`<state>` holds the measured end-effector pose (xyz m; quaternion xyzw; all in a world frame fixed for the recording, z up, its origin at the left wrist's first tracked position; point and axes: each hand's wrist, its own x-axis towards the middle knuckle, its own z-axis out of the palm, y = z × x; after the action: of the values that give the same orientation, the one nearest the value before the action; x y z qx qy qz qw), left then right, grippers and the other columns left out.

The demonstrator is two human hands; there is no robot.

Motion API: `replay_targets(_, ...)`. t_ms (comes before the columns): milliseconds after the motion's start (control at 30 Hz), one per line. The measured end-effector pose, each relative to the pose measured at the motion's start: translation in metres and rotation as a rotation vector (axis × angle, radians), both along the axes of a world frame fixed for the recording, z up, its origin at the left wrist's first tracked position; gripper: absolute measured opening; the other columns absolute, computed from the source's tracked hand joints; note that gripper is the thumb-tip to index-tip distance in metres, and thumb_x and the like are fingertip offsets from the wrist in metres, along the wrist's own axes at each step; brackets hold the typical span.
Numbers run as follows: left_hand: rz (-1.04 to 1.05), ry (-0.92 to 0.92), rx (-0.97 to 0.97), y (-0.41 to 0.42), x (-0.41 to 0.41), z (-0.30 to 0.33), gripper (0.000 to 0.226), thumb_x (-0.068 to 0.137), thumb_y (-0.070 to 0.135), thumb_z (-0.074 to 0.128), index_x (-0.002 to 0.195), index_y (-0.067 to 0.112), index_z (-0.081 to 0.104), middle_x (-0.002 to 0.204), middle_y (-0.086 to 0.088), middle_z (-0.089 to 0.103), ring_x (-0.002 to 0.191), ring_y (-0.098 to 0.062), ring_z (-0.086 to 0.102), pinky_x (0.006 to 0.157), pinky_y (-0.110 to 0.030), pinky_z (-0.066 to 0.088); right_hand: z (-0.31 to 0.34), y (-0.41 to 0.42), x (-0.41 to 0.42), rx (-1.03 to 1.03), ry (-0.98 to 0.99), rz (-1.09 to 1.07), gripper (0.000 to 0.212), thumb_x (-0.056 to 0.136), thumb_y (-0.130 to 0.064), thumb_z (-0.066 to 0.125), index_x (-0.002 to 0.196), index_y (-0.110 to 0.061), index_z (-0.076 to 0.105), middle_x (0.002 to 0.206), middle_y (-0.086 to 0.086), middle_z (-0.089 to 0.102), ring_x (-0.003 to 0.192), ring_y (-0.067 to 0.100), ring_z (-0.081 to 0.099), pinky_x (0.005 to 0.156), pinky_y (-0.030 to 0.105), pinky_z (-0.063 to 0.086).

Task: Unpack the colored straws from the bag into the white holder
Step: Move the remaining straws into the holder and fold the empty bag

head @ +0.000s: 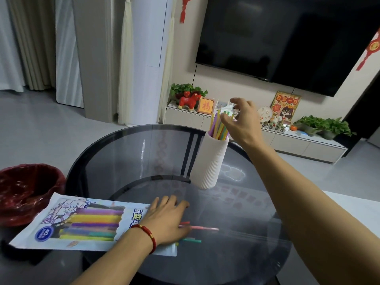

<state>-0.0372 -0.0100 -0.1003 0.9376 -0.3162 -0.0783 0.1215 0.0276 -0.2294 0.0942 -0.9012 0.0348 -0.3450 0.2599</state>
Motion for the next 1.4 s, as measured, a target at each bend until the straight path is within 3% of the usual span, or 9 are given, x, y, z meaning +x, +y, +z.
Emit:
replay_targets(167,-0.014,0.038,0.019,0.006,0.004,0.003,0.092,0.074,0.076,0.05,0.151,0.033,0.022,0.149,-0.001,0.035,0.142,-0.025,0.025,0.121,-0.056,0.007,-0.009,0.004,0.0,-0.294,0.177,0.17,0.073,0.104,-0.031,0.055,0.166,-0.019,0.017,0.175,0.01,0.013,0.159,0.03,0.019,0.126,0.05,0.021)
replay_targets(267,-0.059,0.078,0.11,0.015,0.004,0.005,0.118,0.06,0.088,0.051,0.155,0.033,0.008,0.158,-0.002,0.021,0.149,-0.024,0.01,0.118,-0.062,-0.006,-0.007,0.005,0.001,-0.334,0.305,0.147,0.063,0.105,-0.031,0.054,0.161,-0.012,0.031,0.166,0.015,0.035,0.151,0.036,0.036,0.121,0.052,0.033)
replay_targets(400,-0.111,0.117,0.23,0.026,0.001,0.008,0.139,0.051,0.088,0.061,0.153,0.032,-0.015,0.164,-0.002,0.004,0.151,-0.025,-0.005,0.114,-0.067,-0.014,-0.001,0.004,-0.011,-0.27,0.054,0.136,0.05,0.104,-0.02,0.055,0.153,-0.012,0.047,0.163,0.01,0.043,0.151,0.028,0.037,0.121,0.04,0.028)
replay_targets(533,-0.15,0.172,0.276,0.034,-0.002,0.018,0.148,0.047,0.087,0.068,0.147,0.036,-0.029,0.165,0.0,-0.007,0.151,-0.021,-0.013,0.112,-0.068,-0.018,-0.026,0.004,-0.045,-0.189,-0.173,0.148,0.025,0.098,-0.013,0.057,0.12,-0.012,0.068,0.126,0.007,0.068,0.118,0.024,0.06,0.1,0.034,0.047)
replay_targets(633,-0.166,0.178,0.33,0.043,-0.005,0.022,0.153,0.045,0.08,0.074,0.14,0.039,-0.038,0.164,0.003,-0.008,0.151,-0.02,-0.015,0.109,-0.071,-0.017,-0.07,0.002,-0.077,-0.183,0.014,0.22,0.021,0.096,-0.023,0.059,0.11,-0.015,0.072,0.106,0.002,0.073,0.094,0.016,0.067,0.085,0.038,0.06)
replay_targets(833,-0.149,0.09,0.203,0.045,0.001,0.031,0.124,0.062,0.051,0.073,0.155,0.03,-0.007,0.152,0.008,0.029,0.144,-0.014,0.024,0.119,-0.061,-0.004,-0.173,-0.005,-0.13,-0.436,0.791,0.385,0.047,0.088,-0.057,0.066,0.129,-0.034,0.062,0.109,-0.008,0.059,0.093,0.007,0.058,0.076,0.01,0.044)
replay_targets(1100,-0.152,0.026,0.006,0.042,0.014,0.029,0.112,0.055,0.052,0.068,0.151,0.041,0.012,0.127,0.02,0.042,0.108,-0.009,0.044,0.1,-0.036,0.039,-0.19,0.0,-0.13,-0.275,0.512,0.41,0.013,0.1,-0.025,0.063,0.107,-0.019,0.072,0.098,-0.004,0.06,0.088,0.018,0.061,0.078,0.031,0.05)
replay_targets(1233,-0.168,-0.023,-0.051,0.037,0.015,0.023,0.111,0.052,0.055,0.063,0.15,0.043,0.012,0.127,0.021,0.043,0.104,-0.007,0.042,0.092,-0.033,0.039,-0.194,0.014,-0.128,-0.007,0.341,0.39,0.017,0.105,-0.023,0.058,0.111,-0.022,0.074,0.098,-0.003,0.062,0.078,0.007,0.059,0.075,0.015,0.047)
replay_targets(1400,-0.156,-0.095,-0.102,0.033,0.015,0.017,0.113,0.052,0.058,0.062,0.15,0.044,0.01,0.131,0.024,0.04,0.107,-0.003,0.039,0.087,-0.031,0.032,-0.201,0.034,-0.128,0.227,0.484,0.539,0.026,0.104,-0.042,0.052,0.125,-0.034,0.066,0.108,-0.009,0.066,0.093,0.006,0.066,0.078,0.026,0.058)
